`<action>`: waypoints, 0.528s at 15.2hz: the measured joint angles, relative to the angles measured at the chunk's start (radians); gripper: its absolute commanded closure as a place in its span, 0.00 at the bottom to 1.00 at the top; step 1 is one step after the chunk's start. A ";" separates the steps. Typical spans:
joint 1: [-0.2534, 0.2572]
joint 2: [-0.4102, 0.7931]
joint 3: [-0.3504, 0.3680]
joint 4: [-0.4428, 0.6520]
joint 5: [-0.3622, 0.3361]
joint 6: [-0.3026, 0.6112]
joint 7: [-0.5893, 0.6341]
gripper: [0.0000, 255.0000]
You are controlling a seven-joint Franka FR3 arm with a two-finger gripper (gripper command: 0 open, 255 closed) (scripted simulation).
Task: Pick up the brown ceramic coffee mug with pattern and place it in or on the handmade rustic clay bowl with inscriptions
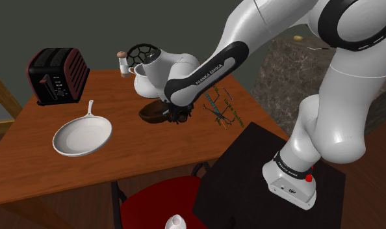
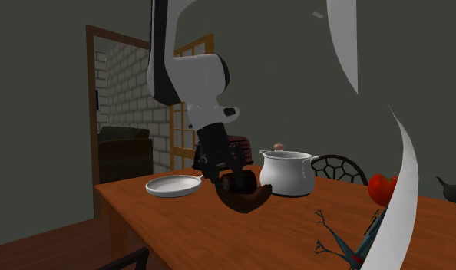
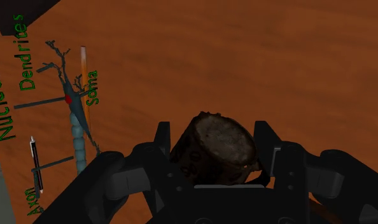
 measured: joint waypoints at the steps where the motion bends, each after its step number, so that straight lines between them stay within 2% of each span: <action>1: 0.000 -0.008 0.000 0.006 0.002 -0.014 -0.004 1.00; 8: 0.003 -0.069 0.002 0.027 0.009 -0.094 -0.023 1.00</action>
